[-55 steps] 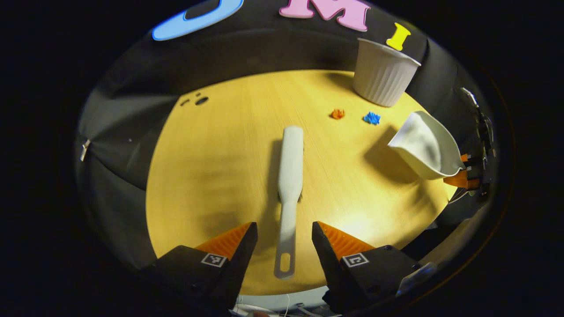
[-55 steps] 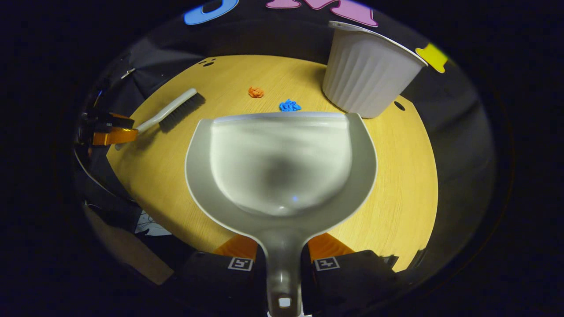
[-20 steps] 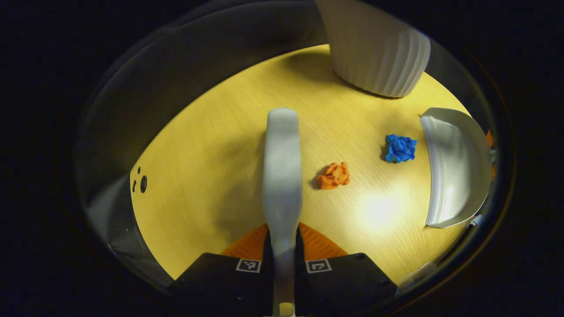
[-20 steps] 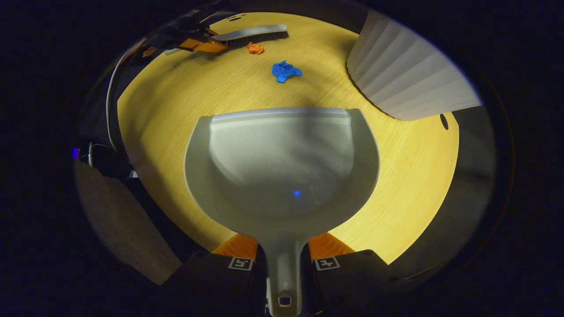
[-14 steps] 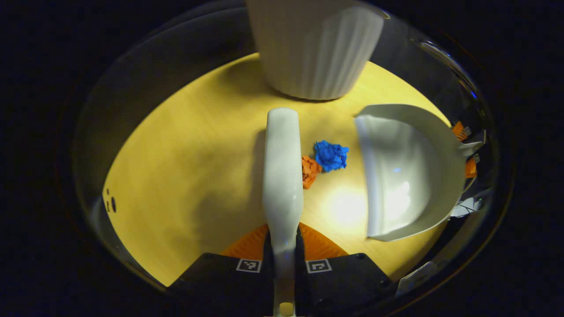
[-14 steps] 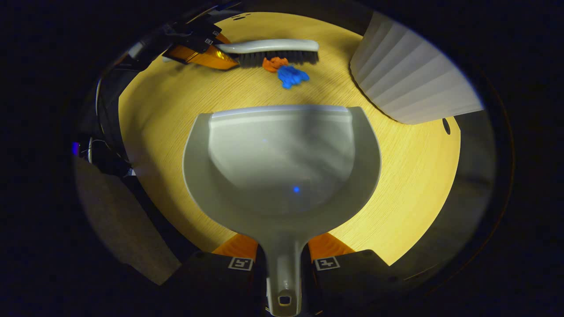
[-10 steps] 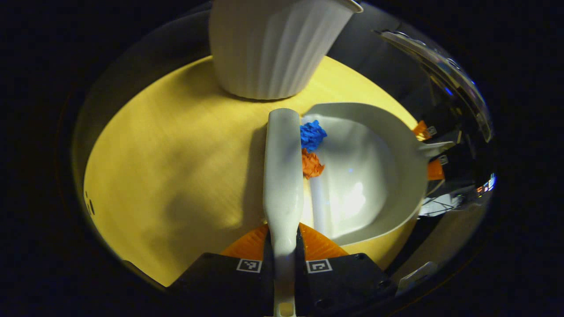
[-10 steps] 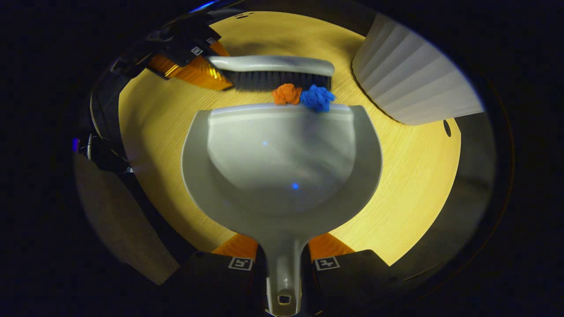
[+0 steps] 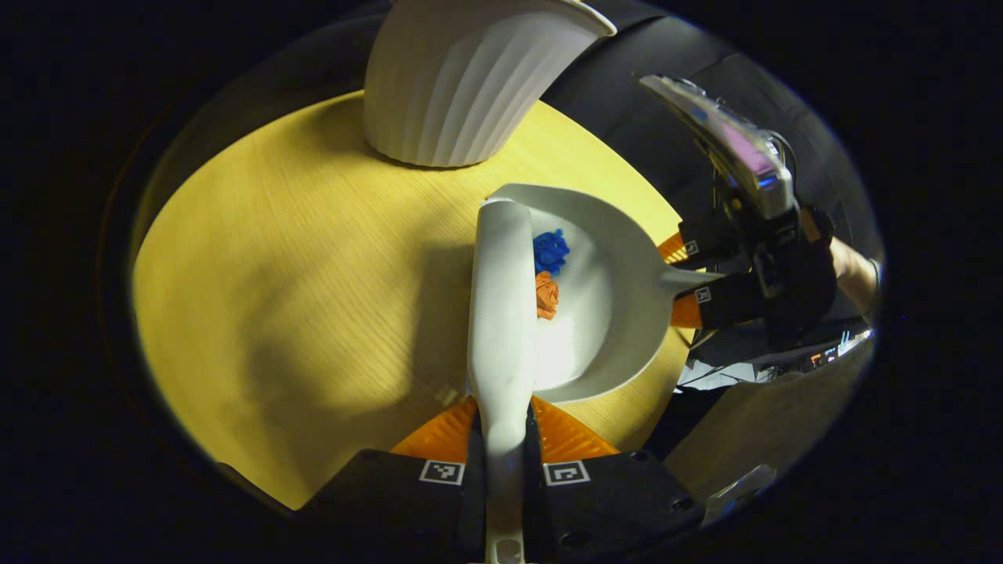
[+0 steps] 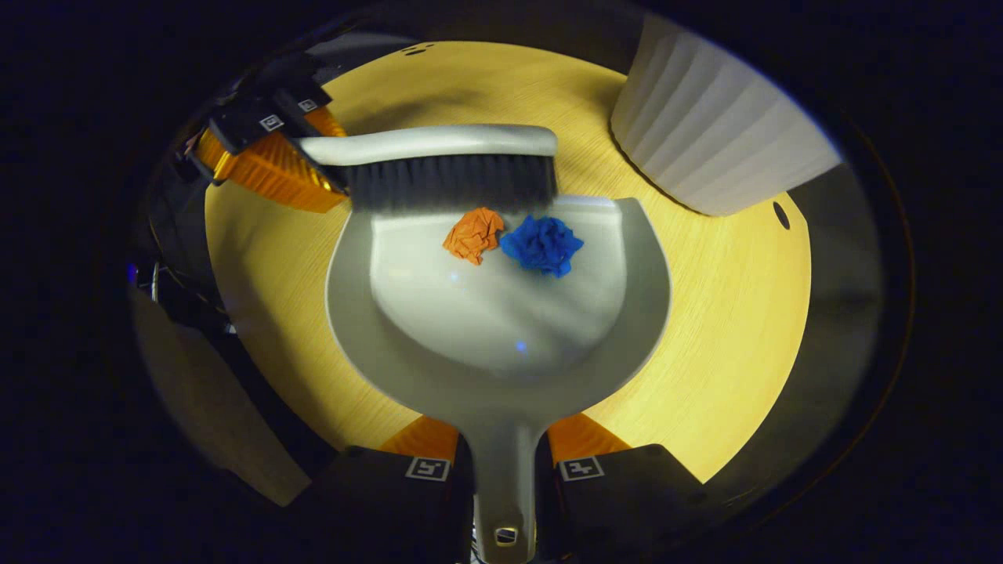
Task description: Pick up the small broom and dustpan from the desktop, sweep the trash into the dustpan with the broom, and then empty the trash into the garbage bin.
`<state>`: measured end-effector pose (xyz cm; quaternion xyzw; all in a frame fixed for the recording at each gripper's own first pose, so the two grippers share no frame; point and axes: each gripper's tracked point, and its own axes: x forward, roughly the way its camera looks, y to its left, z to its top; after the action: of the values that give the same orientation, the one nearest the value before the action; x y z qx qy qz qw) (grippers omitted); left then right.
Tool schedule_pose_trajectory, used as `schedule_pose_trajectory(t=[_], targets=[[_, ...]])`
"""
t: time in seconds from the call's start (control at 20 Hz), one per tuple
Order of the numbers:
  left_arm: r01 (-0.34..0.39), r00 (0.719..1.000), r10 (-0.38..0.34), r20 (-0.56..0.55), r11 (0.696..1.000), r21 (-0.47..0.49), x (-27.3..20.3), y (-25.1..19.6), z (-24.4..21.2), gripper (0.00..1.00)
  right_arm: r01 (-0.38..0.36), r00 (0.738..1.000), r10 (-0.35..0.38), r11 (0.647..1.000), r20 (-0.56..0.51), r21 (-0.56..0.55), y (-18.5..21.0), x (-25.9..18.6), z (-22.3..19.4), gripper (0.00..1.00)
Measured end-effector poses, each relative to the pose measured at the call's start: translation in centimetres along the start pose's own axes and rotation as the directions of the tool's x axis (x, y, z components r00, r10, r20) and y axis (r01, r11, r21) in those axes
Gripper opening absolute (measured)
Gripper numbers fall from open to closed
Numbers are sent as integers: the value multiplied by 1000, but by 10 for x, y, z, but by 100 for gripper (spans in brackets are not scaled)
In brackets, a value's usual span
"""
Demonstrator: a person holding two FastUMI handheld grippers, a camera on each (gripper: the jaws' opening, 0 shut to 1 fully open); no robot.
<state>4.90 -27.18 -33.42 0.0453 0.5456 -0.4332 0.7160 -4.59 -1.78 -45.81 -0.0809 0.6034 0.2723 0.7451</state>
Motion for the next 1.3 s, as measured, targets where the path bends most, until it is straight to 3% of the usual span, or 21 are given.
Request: schedule_pose_trajectory(t=[0.2, 0.4, 0.75, 0.95, 1.1, 1.2, 1.3], targets=[[-71, 994, 72, 79, 997, -20, -40, 5, 1, 22, 58, 997, -61, 996, 38, 64, 13, -3, -10, 36], [-165, 970, 178, 166, 982, -90, -62, 13, -6, 22, 92, 991, -107, 981, 80, 170, 21, -26, -13, 38], [-280, 929, 319, 187, 937, -210, -66, 55, -30, 22, 135, 973, -190, 929, 131, 344, 15, -125, -6, 36], [-268, 932, 319, 174, 927, -264, -64, 71, -60, 20, 148, 958, -236, 894, 165, 423, -9, -195, 7, 36], [-269, 933, 321, 162, 922, -280, -60, 77, -78, 24, 171, 939, -284, 874, 192, 455, -39, -244, 27, 35], [-260, 937, 313, 155, 921, -289, -60, 77, -90, 20, 206, 928, -322, 864, 189, 460, -65, -272, 47, 35], [-260, 937, 313, 154, 921, -292, -60, 80, -101, 22, 253, 916, -364, 851, 170, 460, -96, -286, 61, 35]])
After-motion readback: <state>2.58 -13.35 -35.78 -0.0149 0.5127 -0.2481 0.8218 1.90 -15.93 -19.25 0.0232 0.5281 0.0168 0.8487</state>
